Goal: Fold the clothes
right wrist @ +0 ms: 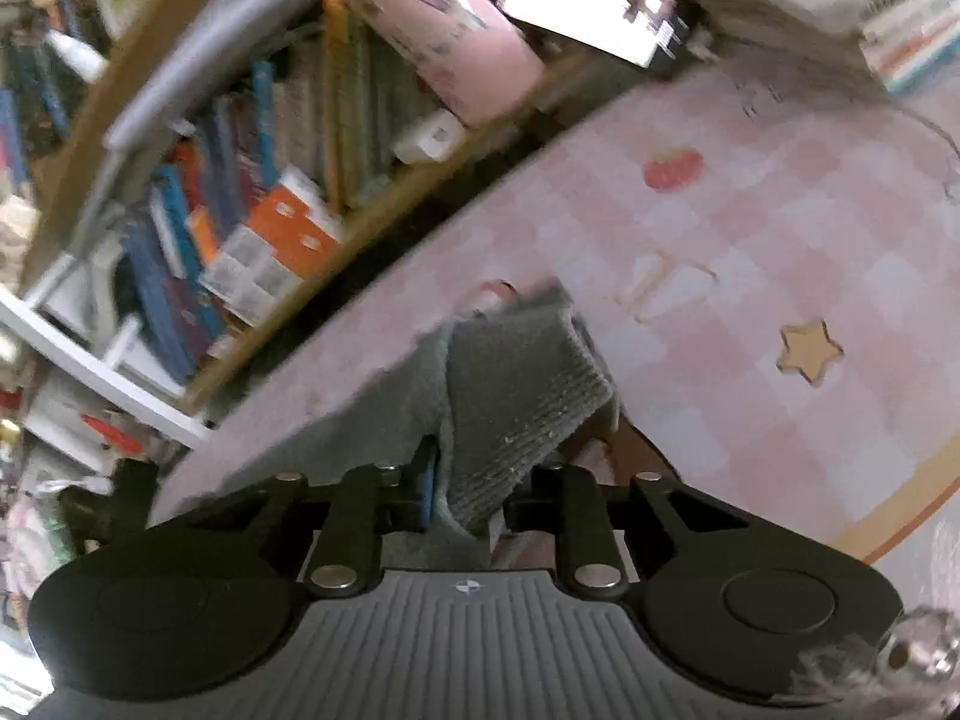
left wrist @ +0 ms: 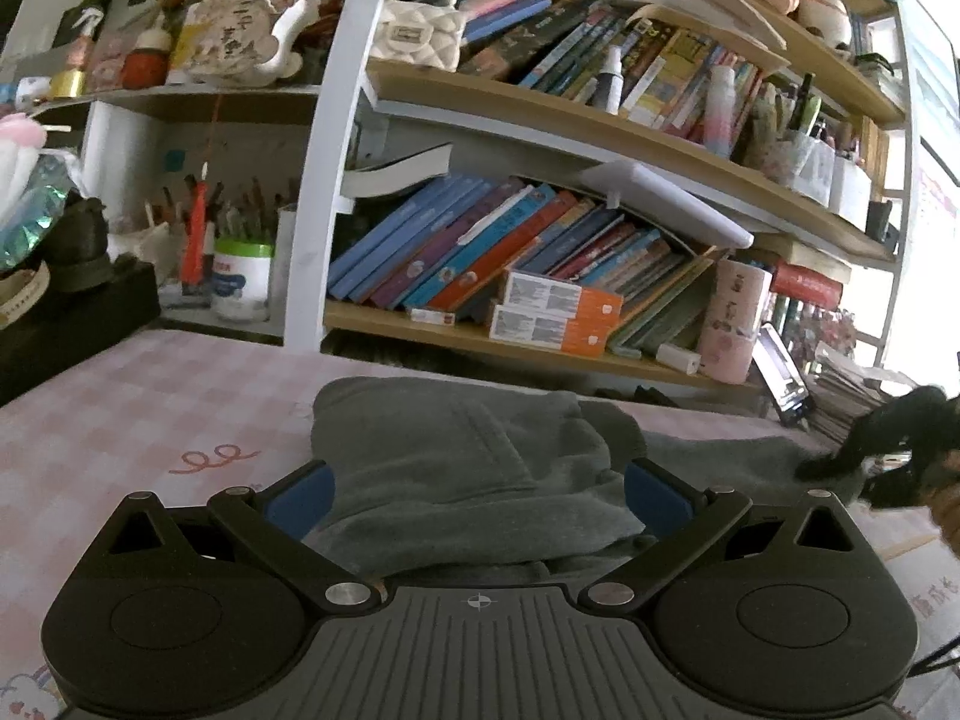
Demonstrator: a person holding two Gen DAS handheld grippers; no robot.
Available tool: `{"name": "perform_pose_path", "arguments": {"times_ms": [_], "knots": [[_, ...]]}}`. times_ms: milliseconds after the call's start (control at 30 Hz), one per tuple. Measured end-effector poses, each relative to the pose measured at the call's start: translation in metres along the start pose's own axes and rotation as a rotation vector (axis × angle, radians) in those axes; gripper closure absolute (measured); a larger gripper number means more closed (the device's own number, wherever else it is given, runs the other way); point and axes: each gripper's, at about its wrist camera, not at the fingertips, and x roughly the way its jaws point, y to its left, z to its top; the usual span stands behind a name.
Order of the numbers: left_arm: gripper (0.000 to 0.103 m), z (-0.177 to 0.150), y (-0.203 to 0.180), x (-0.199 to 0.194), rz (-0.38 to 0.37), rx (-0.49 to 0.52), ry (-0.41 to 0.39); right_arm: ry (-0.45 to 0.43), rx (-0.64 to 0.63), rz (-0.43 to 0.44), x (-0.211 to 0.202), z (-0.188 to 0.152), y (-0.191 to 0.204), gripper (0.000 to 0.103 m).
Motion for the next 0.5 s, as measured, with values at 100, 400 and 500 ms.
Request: {"name": "perform_pose_path", "arguments": {"times_ms": [100,400,500], "knots": [[0.000,0.000,-0.001,-0.003,0.010,0.012,-0.019,-0.034,-0.073,0.039,-0.016,0.005,0.029,0.085],[0.000,0.007,0.013,-0.022,0.041,-0.068,-0.143,-0.083,-0.359,0.190,-0.031,-0.004,0.161,0.085],[0.000,0.008,0.022,-0.034,0.057,-0.126,-0.231,-0.065,-0.475,0.246,-0.026,-0.019,0.206,0.085]]}}
